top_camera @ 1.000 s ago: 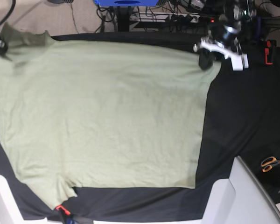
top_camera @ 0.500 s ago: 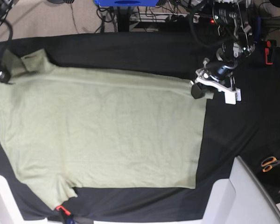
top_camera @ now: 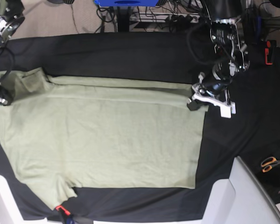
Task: Fold the T-shirt properly
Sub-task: 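Lift the shoulder corners and pull them toward the hem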
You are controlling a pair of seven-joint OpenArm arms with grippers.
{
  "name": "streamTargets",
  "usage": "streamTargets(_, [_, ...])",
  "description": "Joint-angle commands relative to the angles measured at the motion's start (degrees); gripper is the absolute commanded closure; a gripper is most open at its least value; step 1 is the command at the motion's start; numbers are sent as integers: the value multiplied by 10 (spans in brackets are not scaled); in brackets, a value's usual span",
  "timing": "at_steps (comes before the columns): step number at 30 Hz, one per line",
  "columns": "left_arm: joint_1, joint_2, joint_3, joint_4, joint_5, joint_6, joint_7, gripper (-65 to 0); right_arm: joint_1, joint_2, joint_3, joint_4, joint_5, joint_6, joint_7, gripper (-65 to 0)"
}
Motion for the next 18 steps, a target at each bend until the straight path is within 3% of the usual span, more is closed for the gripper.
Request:
streamTargets(1, [-15, -2, -1, 3, -9, -3, -9, 0, 22, 20, -19, -3, 11, 3, 25, -3])
streamTargets(6, [-45, -3, -1, -27, -7, -3, -9, 0, 42, 28, -58, -50, 11, 3, 78, -3])
streamTargets(13, [-85, 20, -2, -42, 102, 2, -10, 0, 56, 33, -60, -63, 11, 3, 120, -3])
streamTargets(18, [-111, 34, -1, -44, 130, 2, -11, 0, 64, 36, -60, -68, 10, 3, 140, -3])
